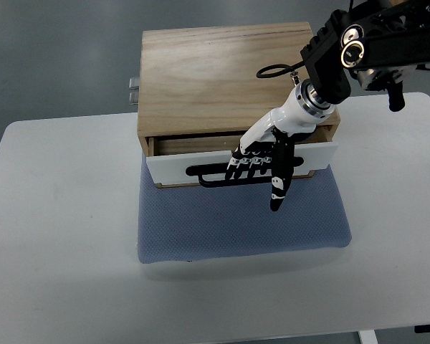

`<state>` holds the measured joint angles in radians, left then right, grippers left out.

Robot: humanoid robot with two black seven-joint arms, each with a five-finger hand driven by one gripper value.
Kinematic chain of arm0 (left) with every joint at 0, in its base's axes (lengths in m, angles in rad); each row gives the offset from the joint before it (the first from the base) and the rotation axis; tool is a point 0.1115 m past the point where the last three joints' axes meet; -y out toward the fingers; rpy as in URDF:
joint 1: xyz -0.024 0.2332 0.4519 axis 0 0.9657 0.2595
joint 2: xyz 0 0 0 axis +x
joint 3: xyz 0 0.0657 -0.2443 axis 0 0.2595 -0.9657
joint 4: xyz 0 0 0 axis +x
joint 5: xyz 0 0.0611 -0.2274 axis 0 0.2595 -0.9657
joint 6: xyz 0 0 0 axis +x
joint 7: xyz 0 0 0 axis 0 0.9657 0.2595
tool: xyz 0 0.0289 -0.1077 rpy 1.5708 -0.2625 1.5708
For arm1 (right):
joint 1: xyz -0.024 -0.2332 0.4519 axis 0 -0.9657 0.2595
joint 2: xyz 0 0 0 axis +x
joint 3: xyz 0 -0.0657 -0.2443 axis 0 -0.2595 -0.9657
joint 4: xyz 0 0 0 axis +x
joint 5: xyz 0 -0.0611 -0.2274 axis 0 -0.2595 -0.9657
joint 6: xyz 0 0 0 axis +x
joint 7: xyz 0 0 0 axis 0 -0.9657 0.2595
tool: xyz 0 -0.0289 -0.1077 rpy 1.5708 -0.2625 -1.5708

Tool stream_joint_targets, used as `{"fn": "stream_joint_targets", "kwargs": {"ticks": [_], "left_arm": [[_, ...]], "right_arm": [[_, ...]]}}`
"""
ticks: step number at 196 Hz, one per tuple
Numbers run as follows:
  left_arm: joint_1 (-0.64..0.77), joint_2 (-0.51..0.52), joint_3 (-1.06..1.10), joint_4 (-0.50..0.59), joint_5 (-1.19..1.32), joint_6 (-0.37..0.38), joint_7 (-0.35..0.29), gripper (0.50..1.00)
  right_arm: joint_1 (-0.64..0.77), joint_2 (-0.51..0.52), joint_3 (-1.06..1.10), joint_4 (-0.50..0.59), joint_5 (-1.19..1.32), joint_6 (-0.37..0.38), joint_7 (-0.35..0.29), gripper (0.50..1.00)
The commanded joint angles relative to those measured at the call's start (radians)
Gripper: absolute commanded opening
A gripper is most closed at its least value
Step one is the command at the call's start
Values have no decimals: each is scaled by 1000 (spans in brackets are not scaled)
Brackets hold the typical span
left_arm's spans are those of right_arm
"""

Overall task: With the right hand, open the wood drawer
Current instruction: 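Pull the upper drawer toward the robot with the right hand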

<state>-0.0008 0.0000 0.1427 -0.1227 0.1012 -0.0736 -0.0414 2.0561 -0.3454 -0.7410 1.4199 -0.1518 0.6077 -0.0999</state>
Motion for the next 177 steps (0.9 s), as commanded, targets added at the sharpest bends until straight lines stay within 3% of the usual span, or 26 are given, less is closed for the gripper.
{"fn": "stream_joint_targets", "kwargs": {"ticks": [1, 177], "left_arm": [[-1, 0, 0, 0, 0, 0, 0, 1000], [-1, 0, 0, 0, 0, 0, 0, 1000]], "right_arm": [[7, -3, -1, 10, 0, 3, 0, 944], [56, -46, -6, 83, 0, 3, 8, 944]]}}
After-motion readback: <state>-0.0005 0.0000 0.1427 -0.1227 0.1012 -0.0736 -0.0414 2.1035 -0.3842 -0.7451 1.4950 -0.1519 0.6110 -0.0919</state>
